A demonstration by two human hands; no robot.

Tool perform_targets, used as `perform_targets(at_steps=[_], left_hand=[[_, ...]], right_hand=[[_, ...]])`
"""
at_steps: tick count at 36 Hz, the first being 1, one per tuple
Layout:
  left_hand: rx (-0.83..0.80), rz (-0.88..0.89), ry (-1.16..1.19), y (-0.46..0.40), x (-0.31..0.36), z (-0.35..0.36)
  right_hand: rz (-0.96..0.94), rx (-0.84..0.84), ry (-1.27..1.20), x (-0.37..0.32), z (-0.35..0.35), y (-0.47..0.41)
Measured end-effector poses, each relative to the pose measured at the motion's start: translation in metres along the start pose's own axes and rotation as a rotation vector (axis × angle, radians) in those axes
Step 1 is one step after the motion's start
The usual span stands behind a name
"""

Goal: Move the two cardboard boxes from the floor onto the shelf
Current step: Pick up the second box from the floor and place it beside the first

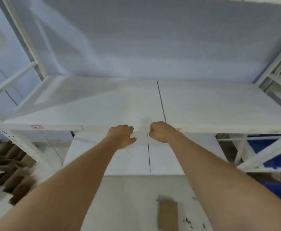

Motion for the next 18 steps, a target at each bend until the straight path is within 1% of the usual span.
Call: perform_targets(at_steps=[6,12,18], left_hand=[[-0.179,-0.01,0.041,-0.004,0.003,0.11],[-0.343,0.012,0.05,-0.006,0.012,0.217],[-0.474,0.033,0.069,-0.011,0.022,0.321]], right_hand=[[0.087,-0.166,-0.07,0.049,0.104,-0.006],[0.195,-0.262,-0.146,0.096,0.21,-0.007],[0.279,-0.385,-0.211,0.143,0.323,0.0]])
Point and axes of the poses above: each hand's wrist, its own y-axis away from the middle knuckle, its own z-axis out of the palm, x = y × z, the point moved 5 cm from there along -y, towards the middle knuckle, and after that the axes turned 3 degrees about x, right-handed, at the moved point
